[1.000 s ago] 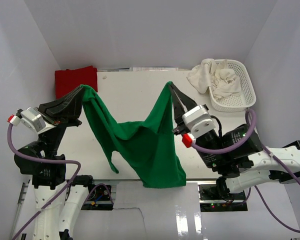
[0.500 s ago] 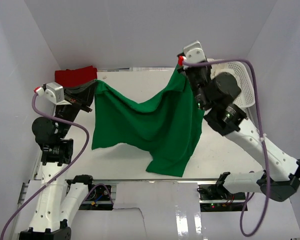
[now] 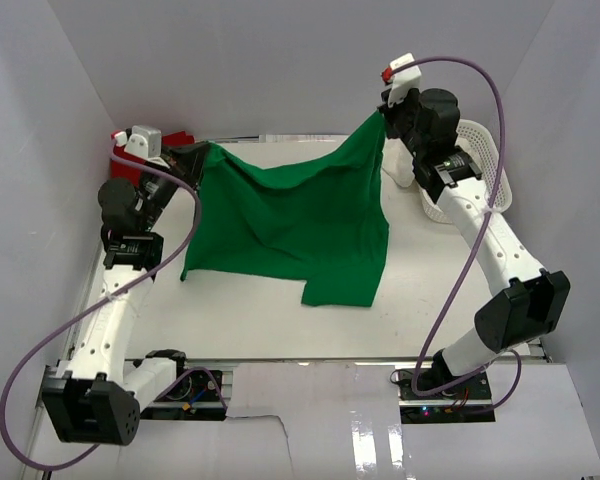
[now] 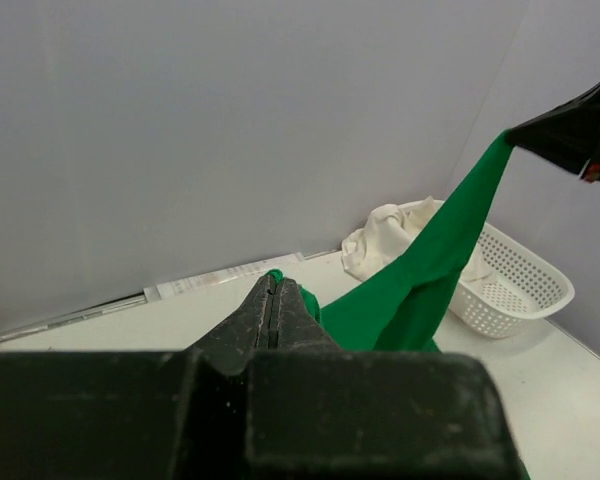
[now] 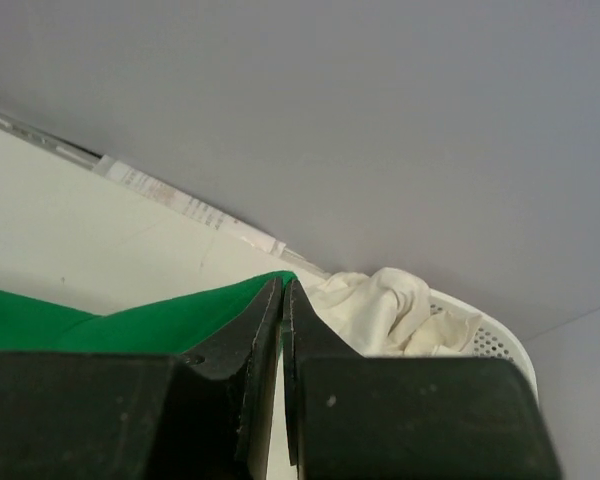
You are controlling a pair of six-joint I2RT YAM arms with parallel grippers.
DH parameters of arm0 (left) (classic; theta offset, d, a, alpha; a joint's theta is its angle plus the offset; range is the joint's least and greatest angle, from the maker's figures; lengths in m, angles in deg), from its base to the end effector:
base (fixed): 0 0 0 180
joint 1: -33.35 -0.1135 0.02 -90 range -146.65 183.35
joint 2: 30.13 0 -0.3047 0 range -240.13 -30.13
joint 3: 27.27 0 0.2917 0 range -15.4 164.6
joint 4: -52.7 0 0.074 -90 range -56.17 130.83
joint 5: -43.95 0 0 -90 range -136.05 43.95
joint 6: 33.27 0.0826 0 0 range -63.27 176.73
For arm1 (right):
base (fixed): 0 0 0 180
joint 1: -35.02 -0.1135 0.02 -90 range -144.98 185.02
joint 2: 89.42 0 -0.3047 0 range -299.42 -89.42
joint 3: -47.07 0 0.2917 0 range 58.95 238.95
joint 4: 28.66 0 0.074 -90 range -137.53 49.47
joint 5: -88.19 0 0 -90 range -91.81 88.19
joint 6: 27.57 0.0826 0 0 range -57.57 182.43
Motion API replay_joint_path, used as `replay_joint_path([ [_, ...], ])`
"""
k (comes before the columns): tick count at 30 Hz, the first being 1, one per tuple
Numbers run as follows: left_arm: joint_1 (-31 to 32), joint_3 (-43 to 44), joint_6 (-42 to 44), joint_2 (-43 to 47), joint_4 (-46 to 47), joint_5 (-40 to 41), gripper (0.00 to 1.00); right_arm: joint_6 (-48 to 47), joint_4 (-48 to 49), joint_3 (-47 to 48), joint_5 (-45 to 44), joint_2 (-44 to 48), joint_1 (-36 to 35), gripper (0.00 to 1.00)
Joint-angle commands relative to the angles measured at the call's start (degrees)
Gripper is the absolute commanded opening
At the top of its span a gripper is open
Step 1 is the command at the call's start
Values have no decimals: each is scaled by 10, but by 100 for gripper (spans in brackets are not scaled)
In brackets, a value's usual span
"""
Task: Fold and stack the t-shirts
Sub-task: Flatten out the tshirt
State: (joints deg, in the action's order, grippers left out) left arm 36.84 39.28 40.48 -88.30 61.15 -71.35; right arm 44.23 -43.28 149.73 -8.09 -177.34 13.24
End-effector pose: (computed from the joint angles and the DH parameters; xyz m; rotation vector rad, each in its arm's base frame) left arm 0.2875 -0.0529 0.4579 0.2407 1.3060 -0.5746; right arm 0.4186 0.1575 0.4925 -0.4546 1.5015 -0.0369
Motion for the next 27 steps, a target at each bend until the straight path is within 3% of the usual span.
replay_joint_path([
  [1,-2,44,13,-31,40,10,0,34,40,88,50,-9,23,8],
  [6,-7,89,7,-112,46,3,0,54,6,163,94,-79,64,8],
  [14,-9,168,39,-125,27,18,0,44,20,157,87,-31,87,8],
  [19,-8,191,37,-84,7,17,0,40,20,157,96,36,89,8],
  [27,-8,101,27,31,0,26,0,23,21,122,98,159,78,8],
])
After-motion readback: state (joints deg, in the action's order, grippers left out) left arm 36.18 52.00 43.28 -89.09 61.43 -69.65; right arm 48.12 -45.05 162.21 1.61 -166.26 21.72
